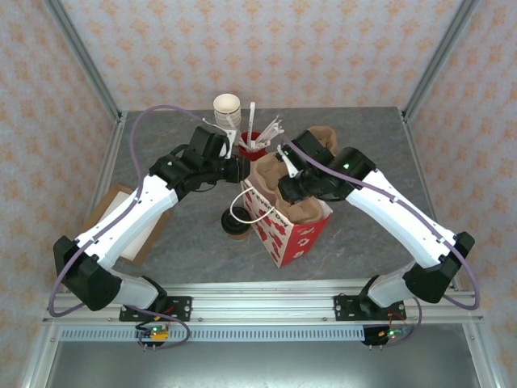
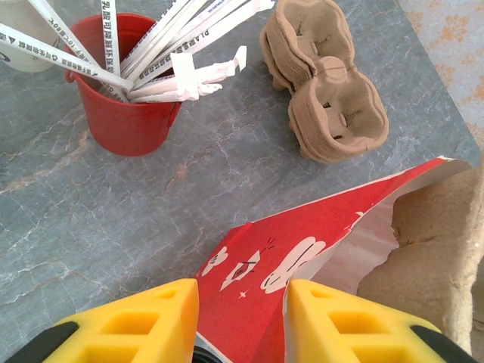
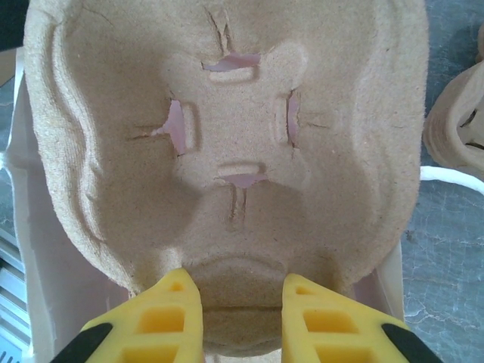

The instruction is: Pack the takeout coffee

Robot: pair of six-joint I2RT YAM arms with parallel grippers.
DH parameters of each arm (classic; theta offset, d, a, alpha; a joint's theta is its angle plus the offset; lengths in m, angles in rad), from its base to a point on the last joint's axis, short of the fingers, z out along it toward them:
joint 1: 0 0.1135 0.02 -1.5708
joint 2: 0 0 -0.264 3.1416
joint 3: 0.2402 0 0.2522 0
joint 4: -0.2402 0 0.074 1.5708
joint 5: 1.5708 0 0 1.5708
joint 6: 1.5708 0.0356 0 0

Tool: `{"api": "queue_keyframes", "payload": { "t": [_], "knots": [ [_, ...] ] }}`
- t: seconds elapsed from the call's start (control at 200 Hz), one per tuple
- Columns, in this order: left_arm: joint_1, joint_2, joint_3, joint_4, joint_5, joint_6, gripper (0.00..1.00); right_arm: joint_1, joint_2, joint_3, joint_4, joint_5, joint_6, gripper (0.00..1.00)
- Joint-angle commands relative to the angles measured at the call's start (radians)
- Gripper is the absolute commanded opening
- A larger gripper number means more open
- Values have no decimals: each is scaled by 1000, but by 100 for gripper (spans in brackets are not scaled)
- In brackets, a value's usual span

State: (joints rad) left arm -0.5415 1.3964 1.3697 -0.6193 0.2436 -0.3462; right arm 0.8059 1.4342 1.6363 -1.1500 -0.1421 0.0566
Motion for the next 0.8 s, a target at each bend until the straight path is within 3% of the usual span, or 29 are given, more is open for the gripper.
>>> {"api": "queue_keyframes", "payload": {
  "t": [0.0, 0.46, 0.796],
  "knots": [
    [4, 10, 8, -6, -17, 9, 36, 20, -28, 26, -67, -26, -32, 22],
    [4, 6, 1, 6, 3, 1, 37, 21, -30, 88, -49, -59, -24, 22],
    [3, 6, 3, 4, -10, 6, 37, 21, -35, -16, -52, -45, -15, 22]
  ]
}}
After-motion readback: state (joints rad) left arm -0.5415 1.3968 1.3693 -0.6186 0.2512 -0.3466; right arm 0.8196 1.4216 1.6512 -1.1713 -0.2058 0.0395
